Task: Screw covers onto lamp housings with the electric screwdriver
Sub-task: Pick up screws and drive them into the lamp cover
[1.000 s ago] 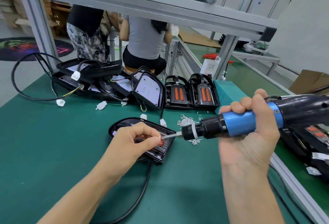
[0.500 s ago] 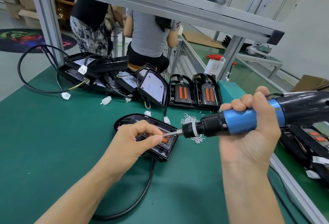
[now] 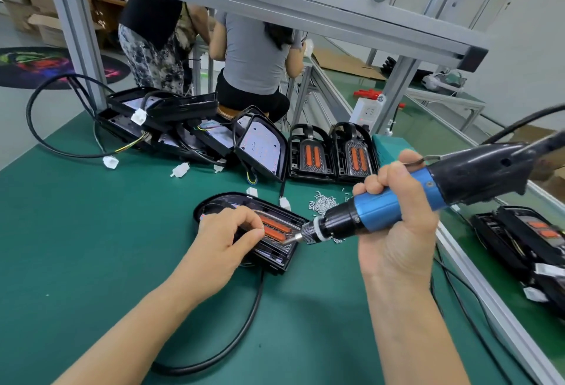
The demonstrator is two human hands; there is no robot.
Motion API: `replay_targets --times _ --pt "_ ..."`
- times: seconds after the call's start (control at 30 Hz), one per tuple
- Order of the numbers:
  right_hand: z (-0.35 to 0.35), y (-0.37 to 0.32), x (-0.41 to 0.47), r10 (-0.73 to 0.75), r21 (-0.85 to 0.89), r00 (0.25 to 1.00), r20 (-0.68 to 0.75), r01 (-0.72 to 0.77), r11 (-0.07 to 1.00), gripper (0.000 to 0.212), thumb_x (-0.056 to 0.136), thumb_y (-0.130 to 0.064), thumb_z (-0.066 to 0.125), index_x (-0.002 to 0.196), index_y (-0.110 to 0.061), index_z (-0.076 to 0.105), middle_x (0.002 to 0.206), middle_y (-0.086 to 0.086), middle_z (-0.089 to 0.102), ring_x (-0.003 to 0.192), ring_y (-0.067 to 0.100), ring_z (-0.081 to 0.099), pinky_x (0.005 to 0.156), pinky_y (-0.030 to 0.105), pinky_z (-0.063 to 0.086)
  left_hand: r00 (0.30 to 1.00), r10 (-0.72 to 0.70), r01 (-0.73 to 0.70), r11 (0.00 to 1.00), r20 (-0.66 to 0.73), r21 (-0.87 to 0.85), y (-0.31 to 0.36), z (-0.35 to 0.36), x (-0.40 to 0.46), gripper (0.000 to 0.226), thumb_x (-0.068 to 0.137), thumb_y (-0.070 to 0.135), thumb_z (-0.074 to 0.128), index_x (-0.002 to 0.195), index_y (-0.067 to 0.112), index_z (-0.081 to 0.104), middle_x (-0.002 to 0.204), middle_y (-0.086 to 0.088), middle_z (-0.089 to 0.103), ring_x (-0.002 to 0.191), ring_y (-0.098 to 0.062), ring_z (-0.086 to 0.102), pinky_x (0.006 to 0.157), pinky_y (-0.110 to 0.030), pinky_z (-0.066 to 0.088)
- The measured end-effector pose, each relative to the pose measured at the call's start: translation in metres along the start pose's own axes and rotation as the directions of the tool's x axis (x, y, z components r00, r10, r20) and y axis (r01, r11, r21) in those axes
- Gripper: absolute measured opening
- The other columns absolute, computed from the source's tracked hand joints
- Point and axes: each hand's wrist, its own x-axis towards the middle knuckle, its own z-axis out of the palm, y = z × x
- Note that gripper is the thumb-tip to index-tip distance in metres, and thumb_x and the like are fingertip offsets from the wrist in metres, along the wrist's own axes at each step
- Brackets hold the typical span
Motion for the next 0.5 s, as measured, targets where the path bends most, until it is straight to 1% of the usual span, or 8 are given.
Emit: replay_targets --times 0.03,0.1,0.17,0.27,0.33,0.5 --pt "-0.001 0.002 0.000 -0.001 -0.022 1.000 0.002 0.002 1.000 0.020 0.078 -0.005 0.060 0.092 -0.018 0.056 0.064 -0.005 0.050 0.053 0.009 0.051 0.058 0.024 0.047 0.999 0.031 -0.030 0.996 -0.011 0.083 -0.002 0.003 -0.001 0.023 0.093 0.019 0.056 0.077 0.034 0.053 0.079 0.013 0.056 0.089 -0.003 0.044 0.089 -0.022 0.030" --pt "-0.002 0.007 -0.001 -0.003 -0.073 1.000 0.004 0.003 0.997 0.021 0.078 -0.002 0.061 0.092 -0.017 0.056 0.063 -0.004 0.050 0.053 0.011 0.051 0.058 0.025 0.046 0.992 0.122 -0.115 0.972 -0.024 0.206 -0.002 0.010 -0.002 0.024 0.094 0.013 0.054 0.079 0.031 0.049 0.077 0.013 0.051 0.090 0.002 0.040 0.090 -0.011 0.022" --pt "-0.002 0.012 -0.002 0.004 -0.120 1.000 0.016 -0.002 0.993 0.022 0.076 -0.002 0.062 0.092 -0.016 0.055 0.062 -0.004 0.051 0.053 0.013 0.051 0.059 0.027 0.045 0.982 0.188 -0.174 0.943 -0.024 0.282 -0.004 0.014 -0.002 0.025 0.093 0.008 0.055 0.081 0.028 0.047 0.074 0.017 0.045 0.086 -0.001 0.039 0.090 -0.012 0.020" --pt "-0.001 0.018 -0.007 0.002 -0.188 0.998 0.057 0.009 0.982 0.023 0.076 -0.002 0.063 0.091 -0.017 0.055 0.061 -0.007 0.055 0.055 0.014 0.051 0.063 0.033 0.043 0.973 0.228 -0.208 0.924 -0.025 0.321 -0.007 0.017 -0.002 0.020 0.092 0.005 0.057 0.085 0.023 0.051 0.074 0.021 0.040 0.080 -0.004 0.036 0.088 -0.016 0.021" --pt "0.000 0.020 -0.009 0.004 -0.201 0.997 0.075 0.011 0.980 0.022 0.076 -0.002 0.064 0.088 -0.018 0.057 0.061 -0.008 0.056 0.055 0.014 0.052 0.065 0.035 0.042 0.969 0.244 -0.220 0.919 -0.033 0.328 -0.007 0.018 -0.002 0.016 0.090 0.003 0.059 0.084 0.017 0.055 0.074 0.023 0.039 0.078 -0.006 0.036 0.086 -0.019 0.022" --pt "0.002 0.024 -0.009 0.036 -0.215 0.994 0.100 -0.013 0.976 0.025 0.073 -0.004 0.066 0.071 -0.030 0.065 0.061 -0.008 0.053 0.055 0.015 0.051 0.060 0.032 0.044 0.965 0.260 -0.233 0.914 -0.041 0.332 -0.009 0.017 -0.001 0.014 0.089 0.003 0.061 0.085 0.016 0.057 0.075 0.024 0.039 0.077 -0.005 0.035 0.084 -0.020 0.023"
